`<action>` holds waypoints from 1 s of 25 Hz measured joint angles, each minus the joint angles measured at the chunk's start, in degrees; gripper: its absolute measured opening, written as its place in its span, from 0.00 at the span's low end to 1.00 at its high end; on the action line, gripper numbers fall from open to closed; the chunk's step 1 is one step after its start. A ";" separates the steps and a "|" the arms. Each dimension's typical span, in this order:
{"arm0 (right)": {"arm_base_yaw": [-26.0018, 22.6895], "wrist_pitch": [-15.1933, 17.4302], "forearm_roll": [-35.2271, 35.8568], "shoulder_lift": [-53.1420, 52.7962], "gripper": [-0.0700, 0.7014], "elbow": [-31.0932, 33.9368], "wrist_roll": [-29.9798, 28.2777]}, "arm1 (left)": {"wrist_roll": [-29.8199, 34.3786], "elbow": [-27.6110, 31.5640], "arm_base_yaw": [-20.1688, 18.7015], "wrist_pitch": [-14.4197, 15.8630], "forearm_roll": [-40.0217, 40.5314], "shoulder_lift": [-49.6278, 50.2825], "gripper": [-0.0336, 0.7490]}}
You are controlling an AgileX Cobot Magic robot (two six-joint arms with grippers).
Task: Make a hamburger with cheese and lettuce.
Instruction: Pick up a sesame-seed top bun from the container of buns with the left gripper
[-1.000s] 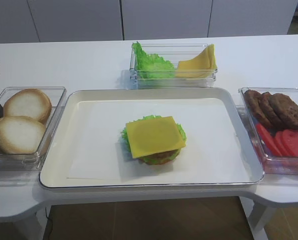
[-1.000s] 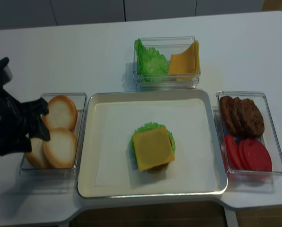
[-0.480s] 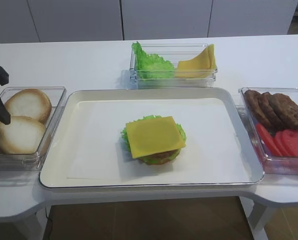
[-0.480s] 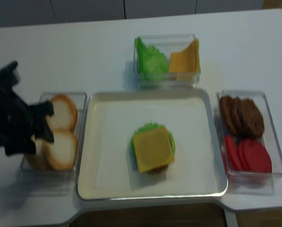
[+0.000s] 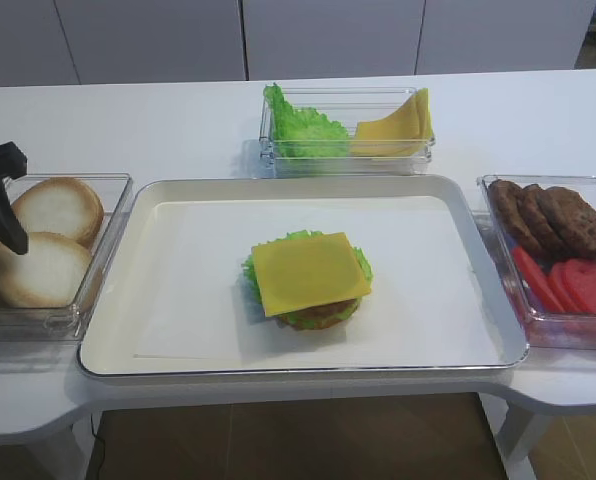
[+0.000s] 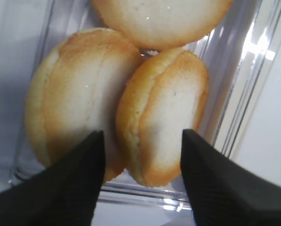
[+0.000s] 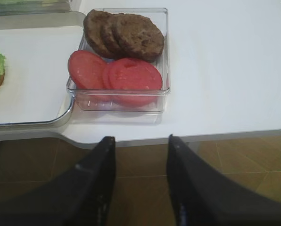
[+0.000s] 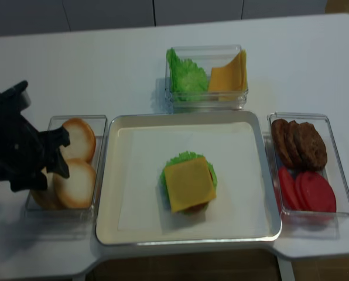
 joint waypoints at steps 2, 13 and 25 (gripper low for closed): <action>0.00 0.00 0.00 0.00 0.45 0.00 0.00 | 0.22 0.00 0.00 0.00 0.00 0.51 0.54; 0.00 0.00 0.00 0.00 0.45 0.00 0.00 | 1.77 -0.13 0.00 -0.67 -0.53 2.57 0.54; 0.00 0.00 0.00 0.00 0.45 0.00 0.00 | 4.77 -0.13 0.00 -1.05 -2.01 4.07 0.50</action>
